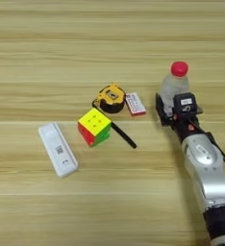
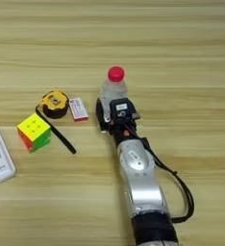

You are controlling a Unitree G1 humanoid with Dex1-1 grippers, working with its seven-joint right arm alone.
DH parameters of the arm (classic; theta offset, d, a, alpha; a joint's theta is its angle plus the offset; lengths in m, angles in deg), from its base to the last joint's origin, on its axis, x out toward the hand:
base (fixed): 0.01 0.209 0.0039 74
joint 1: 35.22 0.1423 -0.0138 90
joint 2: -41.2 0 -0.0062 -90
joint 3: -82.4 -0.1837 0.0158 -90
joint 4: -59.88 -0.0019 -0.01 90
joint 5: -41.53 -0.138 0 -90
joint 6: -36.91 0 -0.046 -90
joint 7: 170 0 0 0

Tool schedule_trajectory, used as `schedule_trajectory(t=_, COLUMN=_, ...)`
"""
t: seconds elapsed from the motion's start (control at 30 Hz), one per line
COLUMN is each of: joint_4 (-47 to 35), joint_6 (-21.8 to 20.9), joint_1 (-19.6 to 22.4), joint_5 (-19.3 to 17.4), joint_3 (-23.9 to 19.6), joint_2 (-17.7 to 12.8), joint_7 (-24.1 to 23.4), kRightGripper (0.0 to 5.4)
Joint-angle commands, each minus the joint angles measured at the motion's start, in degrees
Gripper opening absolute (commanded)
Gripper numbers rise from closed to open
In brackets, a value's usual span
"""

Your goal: Move the objects on the table

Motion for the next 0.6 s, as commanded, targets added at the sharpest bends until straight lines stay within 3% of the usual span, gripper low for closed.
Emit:
schedule_trajectory(t=0.03, joint_4=5.01, joint_6=-1.34, joint_1=7.53, joint_5=-2.59, joint_3=-2.04, joint_2=-1.80, joint_7=1.54, kRightGripper=3.16)
schedule_trajectory(t=0.23, joint_4=17.58, joint_6=-1.45, joint_1=15.52, joint_5=-8.63, joint_3=-5.89, joint_2=-2.17, joint_7=5.55, kRightGripper=3.16)
schedule_trajectory(t=0.6, joint_4=32.05, joint_6=-6.57, joint_1=22.43, joint_5=-8.12, joint_3=-6.69, joint_2=-3.34, joint_7=6.37, kRightGripper=3.16)
